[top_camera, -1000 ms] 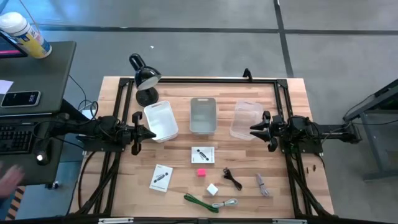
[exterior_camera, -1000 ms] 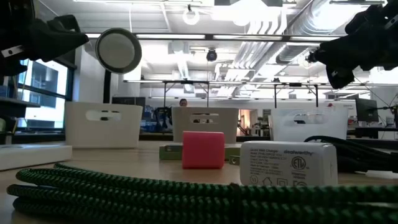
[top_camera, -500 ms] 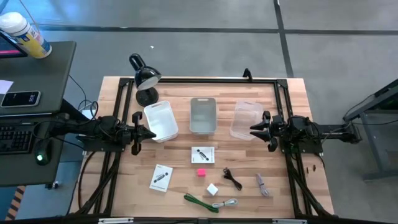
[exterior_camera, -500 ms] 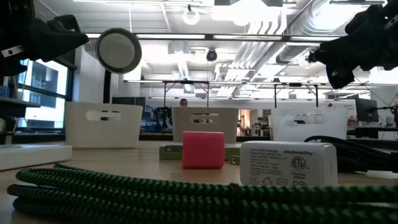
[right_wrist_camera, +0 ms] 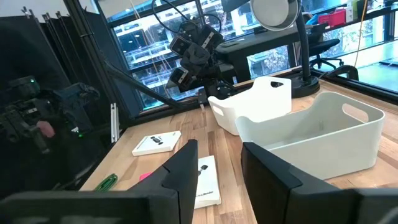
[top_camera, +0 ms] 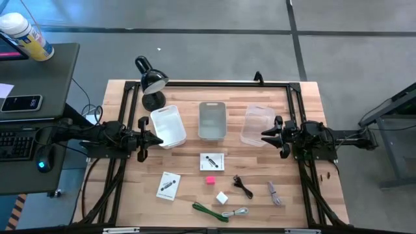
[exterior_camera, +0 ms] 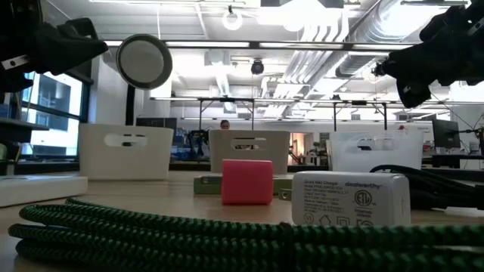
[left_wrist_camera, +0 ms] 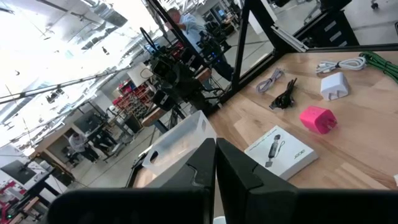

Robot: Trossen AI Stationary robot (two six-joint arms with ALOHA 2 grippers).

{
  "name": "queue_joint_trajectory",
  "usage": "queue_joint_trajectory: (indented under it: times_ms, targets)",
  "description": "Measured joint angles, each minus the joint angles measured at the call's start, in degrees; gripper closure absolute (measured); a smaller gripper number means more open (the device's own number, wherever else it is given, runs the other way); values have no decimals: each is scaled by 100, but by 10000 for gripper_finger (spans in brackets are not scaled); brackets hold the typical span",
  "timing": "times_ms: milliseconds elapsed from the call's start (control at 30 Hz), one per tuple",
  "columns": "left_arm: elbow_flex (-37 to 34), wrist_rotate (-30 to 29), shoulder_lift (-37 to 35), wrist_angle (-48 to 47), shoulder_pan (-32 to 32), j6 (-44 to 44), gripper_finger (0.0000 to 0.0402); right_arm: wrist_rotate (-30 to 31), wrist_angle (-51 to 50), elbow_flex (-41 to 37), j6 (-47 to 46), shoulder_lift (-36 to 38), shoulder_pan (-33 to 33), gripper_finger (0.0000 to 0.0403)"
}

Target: Pick and place items into bin

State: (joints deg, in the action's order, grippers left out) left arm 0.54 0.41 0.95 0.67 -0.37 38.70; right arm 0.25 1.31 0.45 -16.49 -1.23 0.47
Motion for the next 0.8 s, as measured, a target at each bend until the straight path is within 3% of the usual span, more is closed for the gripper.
queue_joint_trajectory:
  times_ms: [500,800]
  targets:
    - [0,19,0,0,-1,-128,399,-2,-1,0,0,-1,2,289]
    - [2,1,0,189,-1,-2935,399,-2,-1,0,0,1,2,289]
